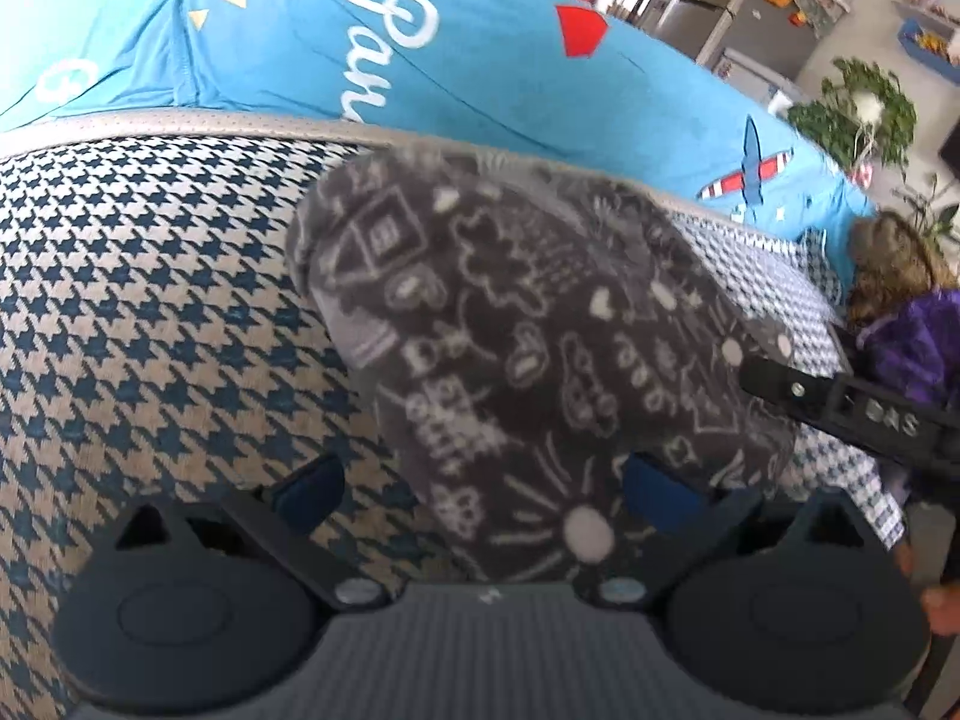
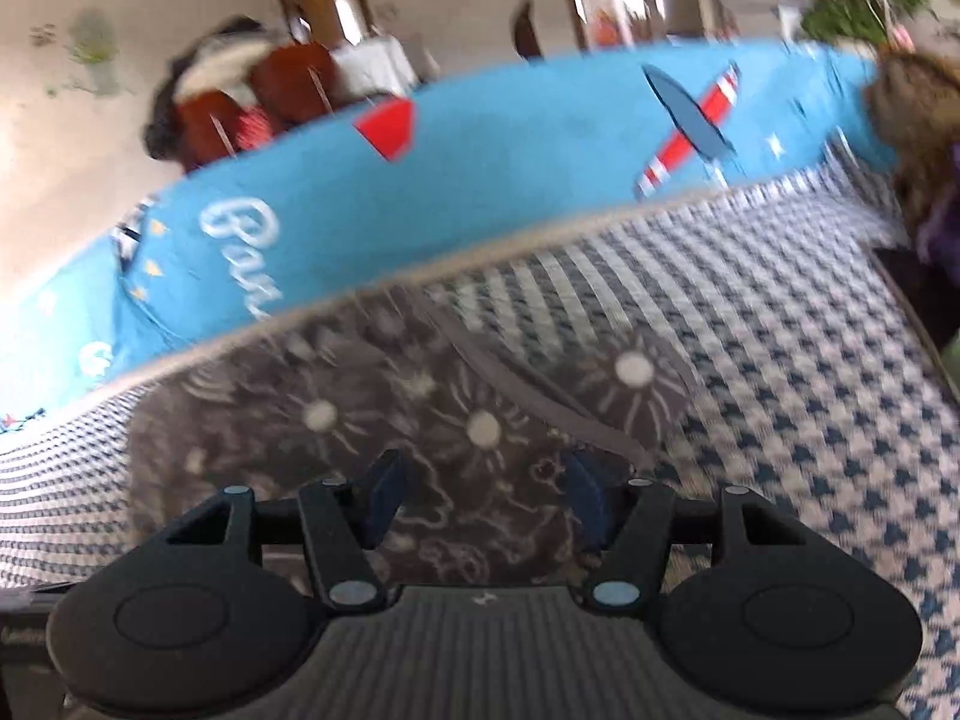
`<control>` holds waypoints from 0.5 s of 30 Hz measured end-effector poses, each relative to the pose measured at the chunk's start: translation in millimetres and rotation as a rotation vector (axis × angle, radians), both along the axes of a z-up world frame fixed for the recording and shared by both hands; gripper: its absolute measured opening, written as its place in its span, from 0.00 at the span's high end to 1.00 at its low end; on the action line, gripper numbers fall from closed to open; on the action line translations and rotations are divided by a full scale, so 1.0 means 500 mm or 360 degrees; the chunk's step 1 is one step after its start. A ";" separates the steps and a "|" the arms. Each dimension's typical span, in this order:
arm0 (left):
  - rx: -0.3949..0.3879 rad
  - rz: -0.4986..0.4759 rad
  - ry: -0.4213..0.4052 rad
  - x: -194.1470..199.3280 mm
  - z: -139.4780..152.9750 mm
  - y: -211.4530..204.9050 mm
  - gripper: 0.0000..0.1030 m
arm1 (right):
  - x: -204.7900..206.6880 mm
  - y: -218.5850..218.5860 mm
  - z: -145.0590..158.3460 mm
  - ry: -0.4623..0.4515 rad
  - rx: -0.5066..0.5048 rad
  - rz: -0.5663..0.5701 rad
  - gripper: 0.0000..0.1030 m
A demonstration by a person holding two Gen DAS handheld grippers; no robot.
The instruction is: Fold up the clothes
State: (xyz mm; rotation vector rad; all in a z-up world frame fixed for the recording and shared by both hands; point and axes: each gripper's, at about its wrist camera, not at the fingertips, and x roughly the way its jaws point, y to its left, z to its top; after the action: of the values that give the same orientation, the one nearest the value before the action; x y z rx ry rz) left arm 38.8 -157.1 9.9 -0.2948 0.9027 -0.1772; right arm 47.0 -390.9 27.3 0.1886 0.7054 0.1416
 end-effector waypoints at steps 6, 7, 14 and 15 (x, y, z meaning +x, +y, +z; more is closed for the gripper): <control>-0.0019 -0.0004 0.0032 0.005 -0.021 -0.001 0.00 | 0.014 -0.002 -0.016 0.0050 0.0005 -0.0044 0.39; -0.0019 -0.0004 0.0029 0.004 -0.022 -0.001 0.00 | 0.016 -0.002 -0.018 0.0053 0.0010 -0.0046 0.37; 0.0025 0.0007 0.0031 -0.002 -0.012 -0.009 0.00 | 0.017 0.009 -0.012 0.0041 0.0024 -0.0060 0.29; 0.0050 0.0008 0.0026 -0.005 -0.007 -0.012 0.00 | 0.014 0.012 -0.007 0.0033 0.0025 -0.0063 0.28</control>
State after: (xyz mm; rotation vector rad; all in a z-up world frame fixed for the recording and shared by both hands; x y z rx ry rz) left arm 36.5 -163.0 6.6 -0.2699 0.9198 -0.1560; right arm 53.8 -384.9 24.0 0.2191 0.7210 0.1073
